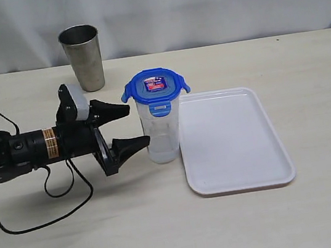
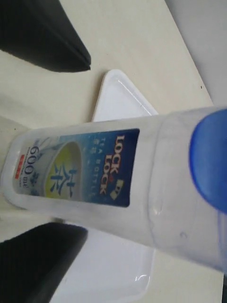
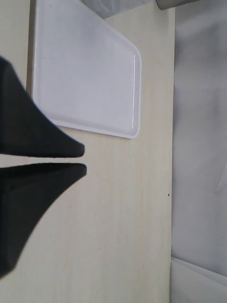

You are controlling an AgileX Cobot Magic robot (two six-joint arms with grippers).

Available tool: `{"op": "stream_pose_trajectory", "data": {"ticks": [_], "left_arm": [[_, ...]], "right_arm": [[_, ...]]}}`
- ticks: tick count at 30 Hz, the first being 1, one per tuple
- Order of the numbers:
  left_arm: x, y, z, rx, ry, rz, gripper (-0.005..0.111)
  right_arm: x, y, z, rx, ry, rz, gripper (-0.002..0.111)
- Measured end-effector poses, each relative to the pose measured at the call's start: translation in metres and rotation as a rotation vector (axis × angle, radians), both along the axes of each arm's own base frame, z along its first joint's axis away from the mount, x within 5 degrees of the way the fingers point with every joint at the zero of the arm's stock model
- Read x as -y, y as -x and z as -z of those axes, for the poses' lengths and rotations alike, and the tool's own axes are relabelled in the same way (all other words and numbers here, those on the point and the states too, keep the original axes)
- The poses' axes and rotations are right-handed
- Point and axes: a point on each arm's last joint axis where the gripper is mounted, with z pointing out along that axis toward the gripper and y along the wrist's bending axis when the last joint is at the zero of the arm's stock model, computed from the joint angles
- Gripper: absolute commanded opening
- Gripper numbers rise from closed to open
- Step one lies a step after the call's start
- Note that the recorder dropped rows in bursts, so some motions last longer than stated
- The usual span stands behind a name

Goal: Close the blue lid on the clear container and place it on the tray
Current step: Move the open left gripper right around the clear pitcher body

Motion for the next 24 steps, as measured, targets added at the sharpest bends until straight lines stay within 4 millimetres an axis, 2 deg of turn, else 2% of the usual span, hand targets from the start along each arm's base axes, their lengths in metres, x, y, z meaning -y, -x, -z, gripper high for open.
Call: {"op": "stream_pose_trajectory", "data": {"ticks": [8,15,20,24], "left_arm": [[0.011,0.005,0.000,0.025,-0.017,0.052,0.081],[0.009,0.001,-0.001,0.038,-0.011,-0.003,0.081],[0.005,-0.009,-0.003,0.052,0.007,-0.116,0.081],[0.005,-0.006,0.003,0.041,-0.059,-0.087,0.081]], "right_arm": [[0.000,0.000,0.000,0.000,0.000,0.000,0.005],[0.000,0.000,0.000,0.000,0.000,0.000,0.005],[0.000,0.000,0.000,0.000,0.000,0.000,0.005],[0.000,0.000,0.000,0.000,0.000,0.000,0.005]]}}
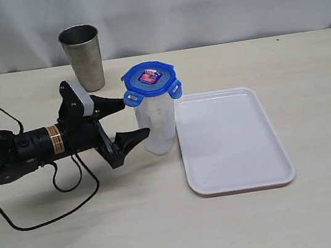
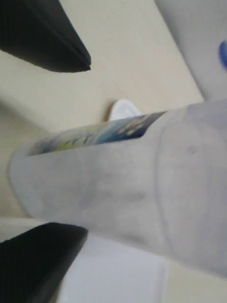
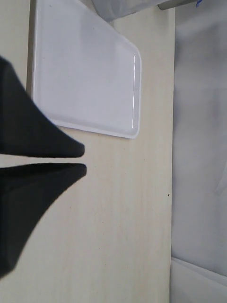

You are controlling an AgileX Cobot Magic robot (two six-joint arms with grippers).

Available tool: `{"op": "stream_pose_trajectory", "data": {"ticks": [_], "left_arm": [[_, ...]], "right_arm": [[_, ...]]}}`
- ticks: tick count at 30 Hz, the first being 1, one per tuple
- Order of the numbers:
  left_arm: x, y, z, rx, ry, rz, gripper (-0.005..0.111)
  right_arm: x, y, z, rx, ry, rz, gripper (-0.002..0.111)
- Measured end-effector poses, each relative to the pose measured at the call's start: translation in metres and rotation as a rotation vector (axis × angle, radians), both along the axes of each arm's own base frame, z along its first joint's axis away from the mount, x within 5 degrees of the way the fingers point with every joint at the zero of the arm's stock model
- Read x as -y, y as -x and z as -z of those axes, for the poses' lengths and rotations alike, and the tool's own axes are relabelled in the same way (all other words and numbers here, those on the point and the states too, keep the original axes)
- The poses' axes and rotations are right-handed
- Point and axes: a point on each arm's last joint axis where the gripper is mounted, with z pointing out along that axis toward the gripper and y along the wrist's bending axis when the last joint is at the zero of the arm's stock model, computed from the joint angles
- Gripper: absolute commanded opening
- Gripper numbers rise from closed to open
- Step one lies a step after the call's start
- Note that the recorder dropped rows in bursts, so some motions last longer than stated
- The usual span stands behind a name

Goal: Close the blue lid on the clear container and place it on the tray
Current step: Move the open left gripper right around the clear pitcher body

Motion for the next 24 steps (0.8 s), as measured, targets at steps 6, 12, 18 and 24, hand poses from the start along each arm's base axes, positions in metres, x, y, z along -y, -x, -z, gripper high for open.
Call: {"op": "stream_pose_trajectory", "data": {"ticks": [6,12,18,24], "left_arm": [[-0.001,0.006,0.010,-0.010,-0.123,0.075,0.081],[0.001,0.005,0.004,0.014,-0.055,0.069,0.081],[0.002,0.002,0.019,0.009,0.053,0.008,0.081],[0.002,0.006,0.037,0.041,0.053,0.014,0.081]], "right_arm": [[0.000,0.000,0.000,0.000,0.000,0.000,0.005],[0.000,0.000,0.000,0.000,0.000,0.000,0.005],[0.000,0.000,0.000,0.000,0.000,0.000,0.005],[0.000,0.000,0.000,0.000,0.000,0.000,0.005]]}}
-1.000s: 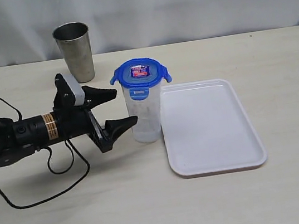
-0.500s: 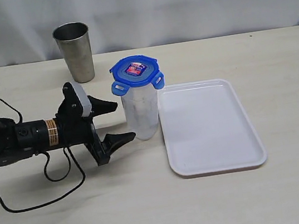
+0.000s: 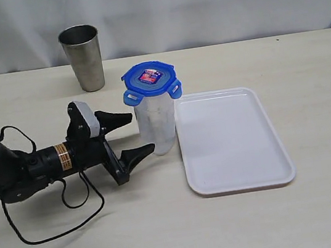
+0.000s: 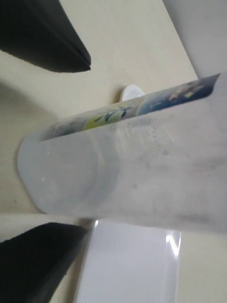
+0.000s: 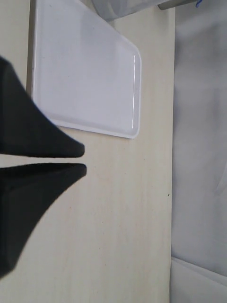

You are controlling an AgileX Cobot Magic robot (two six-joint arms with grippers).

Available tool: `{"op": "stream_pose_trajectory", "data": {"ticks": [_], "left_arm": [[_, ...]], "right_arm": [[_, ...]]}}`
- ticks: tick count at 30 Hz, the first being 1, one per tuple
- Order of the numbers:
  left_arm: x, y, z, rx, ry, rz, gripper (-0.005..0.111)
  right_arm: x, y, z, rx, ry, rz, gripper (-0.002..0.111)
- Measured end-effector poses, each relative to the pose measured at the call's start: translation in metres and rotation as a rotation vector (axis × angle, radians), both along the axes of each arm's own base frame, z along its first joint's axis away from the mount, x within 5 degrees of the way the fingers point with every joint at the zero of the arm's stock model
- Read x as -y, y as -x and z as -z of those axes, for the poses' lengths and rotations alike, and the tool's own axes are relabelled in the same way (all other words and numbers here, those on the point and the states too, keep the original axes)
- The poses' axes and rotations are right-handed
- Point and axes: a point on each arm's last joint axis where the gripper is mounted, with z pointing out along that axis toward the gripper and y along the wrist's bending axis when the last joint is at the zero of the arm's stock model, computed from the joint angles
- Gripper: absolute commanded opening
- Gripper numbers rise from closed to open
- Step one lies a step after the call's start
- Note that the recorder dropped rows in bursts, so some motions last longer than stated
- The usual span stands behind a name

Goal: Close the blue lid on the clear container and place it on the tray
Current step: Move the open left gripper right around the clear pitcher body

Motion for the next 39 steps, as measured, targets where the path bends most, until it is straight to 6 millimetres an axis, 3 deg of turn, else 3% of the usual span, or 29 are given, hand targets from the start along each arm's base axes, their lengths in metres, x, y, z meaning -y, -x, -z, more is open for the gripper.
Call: {"op": "stream_pose_trajectory", "data": {"ticks": [12,39], "left_arm": [[0.024,-0.014,-0.011,0.029,0.035,0.002,0.081],[0.038,-0.015,-0.016,0.049,0.046,0.030,0.081]], "right_arm": [[0.000,0.000,0.000,0.000,0.000,0.000,0.005],[0.000,0.000,0.000,0.000,0.000,0.000,0.005]]}}
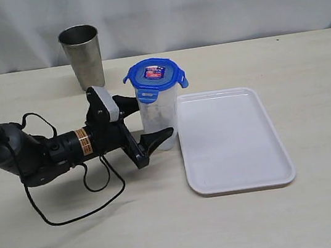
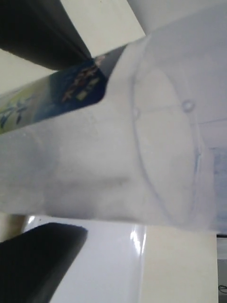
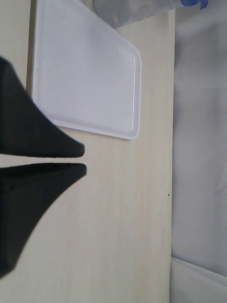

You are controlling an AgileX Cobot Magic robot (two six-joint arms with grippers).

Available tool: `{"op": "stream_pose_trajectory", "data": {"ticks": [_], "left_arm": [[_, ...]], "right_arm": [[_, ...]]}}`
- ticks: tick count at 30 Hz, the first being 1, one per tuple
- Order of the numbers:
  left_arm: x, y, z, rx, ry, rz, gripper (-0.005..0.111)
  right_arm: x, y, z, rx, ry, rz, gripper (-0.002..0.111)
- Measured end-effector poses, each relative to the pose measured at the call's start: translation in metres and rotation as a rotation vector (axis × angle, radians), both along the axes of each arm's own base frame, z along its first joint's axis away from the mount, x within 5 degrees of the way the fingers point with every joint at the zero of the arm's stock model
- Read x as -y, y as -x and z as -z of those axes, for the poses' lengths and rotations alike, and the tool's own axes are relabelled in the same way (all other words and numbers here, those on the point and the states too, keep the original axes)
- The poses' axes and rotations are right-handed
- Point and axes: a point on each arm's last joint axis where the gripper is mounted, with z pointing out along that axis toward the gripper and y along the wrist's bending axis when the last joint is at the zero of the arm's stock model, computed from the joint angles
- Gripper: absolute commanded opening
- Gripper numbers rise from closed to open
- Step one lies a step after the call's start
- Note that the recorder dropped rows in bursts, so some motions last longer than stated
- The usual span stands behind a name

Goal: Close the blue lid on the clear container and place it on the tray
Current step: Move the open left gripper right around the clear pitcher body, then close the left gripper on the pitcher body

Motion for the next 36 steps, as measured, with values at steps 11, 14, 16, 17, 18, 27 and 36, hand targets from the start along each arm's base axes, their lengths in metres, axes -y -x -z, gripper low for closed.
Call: {"op": "stream_pose_trajectory", "data": {"ticks": [11,14,16,17,18,27,36], "left_arm": [[0.003,-0.002,-0.003,-0.014,0.034,-0.010,0.081],[0.003,-0.003,-0.005,-0.008,0.051,-0.011,0.081],[0.003,-0.003,-0.005,-0.007,0.056,-0.012,0.081],[0.003,-0.003,-0.006,-0.007,0.057,-0.014,0.081],[0.003,-0.003,-0.006,-0.006,0.062,-0.017,0.081],[0.007,-0.002,-0.007,-0.009,0.074,-0.032,0.081],[0.017,-0.003,-0.009,-0.025,0.114,-0.104,0.081]], "right_arm": [[0.000,0.000,0.000,0.000,0.000,0.000,0.005],[0.000,0.000,0.000,0.000,0.000,0.000,0.005],[0.000,0.000,0.000,0.000,0.000,0.000,0.005],[0.000,0.000,0.000,0.000,0.000,0.000,0.005],[0.000,0.000,0.000,0.000,0.000,0.000,0.005],[0.000,0.000,0.000,0.000,0.000,0.000,0.005],[0.000,0.000,0.000,0.000,0.000,0.000,0.005]]}}
